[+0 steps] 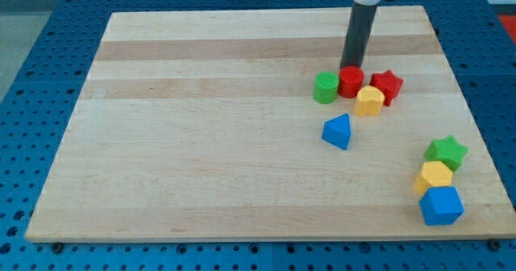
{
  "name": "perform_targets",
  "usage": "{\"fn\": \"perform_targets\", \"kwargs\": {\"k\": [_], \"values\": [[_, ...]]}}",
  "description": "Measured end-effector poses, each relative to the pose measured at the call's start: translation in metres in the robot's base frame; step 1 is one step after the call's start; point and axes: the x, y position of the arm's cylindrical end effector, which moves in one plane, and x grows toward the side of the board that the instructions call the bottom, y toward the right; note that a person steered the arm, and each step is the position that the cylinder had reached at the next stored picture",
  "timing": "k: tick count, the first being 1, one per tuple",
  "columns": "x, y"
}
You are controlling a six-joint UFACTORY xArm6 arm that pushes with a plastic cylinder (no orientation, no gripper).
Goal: Move the blue triangle to the left of the yellow heart
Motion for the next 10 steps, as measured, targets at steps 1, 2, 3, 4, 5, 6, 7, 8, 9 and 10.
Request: {"fn": "perform_targets", "kwargs": {"k": [1,2,3,4,5,6,7,8,9,10], "values": [[0.0,-0.021],[0.0,-0.069],[0.008,-0.104],[0.07,-0.118],[0.164,-0.117],[0.246,-0.093],[0.252,-0.048],[0.246,-0.048],[0.18,-0.048],[0.166,-0.048]]}}
